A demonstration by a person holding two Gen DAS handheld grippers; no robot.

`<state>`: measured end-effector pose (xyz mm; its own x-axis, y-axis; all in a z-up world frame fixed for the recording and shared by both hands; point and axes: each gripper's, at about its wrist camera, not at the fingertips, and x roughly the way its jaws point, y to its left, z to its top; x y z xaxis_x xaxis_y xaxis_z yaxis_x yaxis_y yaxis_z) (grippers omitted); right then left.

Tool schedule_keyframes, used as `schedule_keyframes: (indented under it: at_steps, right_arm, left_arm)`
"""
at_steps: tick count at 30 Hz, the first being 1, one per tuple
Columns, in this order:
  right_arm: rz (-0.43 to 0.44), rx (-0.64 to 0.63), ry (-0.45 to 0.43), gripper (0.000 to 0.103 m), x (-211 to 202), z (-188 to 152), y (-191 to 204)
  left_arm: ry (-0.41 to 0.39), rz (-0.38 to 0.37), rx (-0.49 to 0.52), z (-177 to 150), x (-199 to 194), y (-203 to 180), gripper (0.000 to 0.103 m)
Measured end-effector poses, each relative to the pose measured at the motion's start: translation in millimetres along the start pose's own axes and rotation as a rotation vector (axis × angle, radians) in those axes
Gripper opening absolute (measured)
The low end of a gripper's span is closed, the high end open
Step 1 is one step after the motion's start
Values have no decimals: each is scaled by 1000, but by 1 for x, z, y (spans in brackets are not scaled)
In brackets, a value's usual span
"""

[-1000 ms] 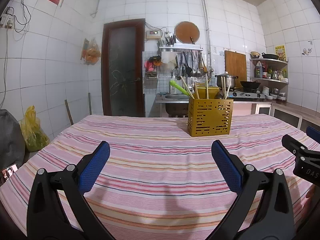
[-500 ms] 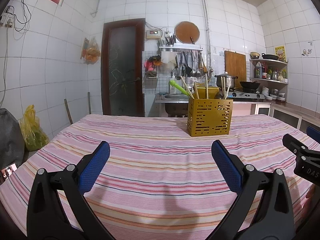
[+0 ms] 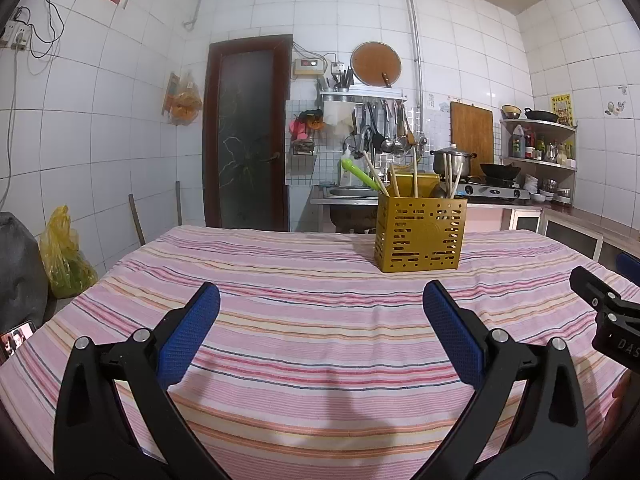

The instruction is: Organize utensils

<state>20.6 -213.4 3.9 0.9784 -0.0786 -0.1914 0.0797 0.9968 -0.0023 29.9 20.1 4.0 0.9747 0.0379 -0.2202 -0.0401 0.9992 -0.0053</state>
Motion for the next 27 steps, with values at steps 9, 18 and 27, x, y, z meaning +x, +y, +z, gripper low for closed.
schedule_keyframes:
  at_steps: [9,18,27]
  right_arm:
    - [-4,0,-14,99,-3,0,1]
    - [-10,-8,-35,99,-7,0,2]
    - [-11,-7,-34,99,-7,0,2]
  left_arm:
    - [1,0,-1,-1,0,0,98]
    - [-8,1,-14,-3,0,0,98]
    - [-7,-2,-18,-4,-1,0,98]
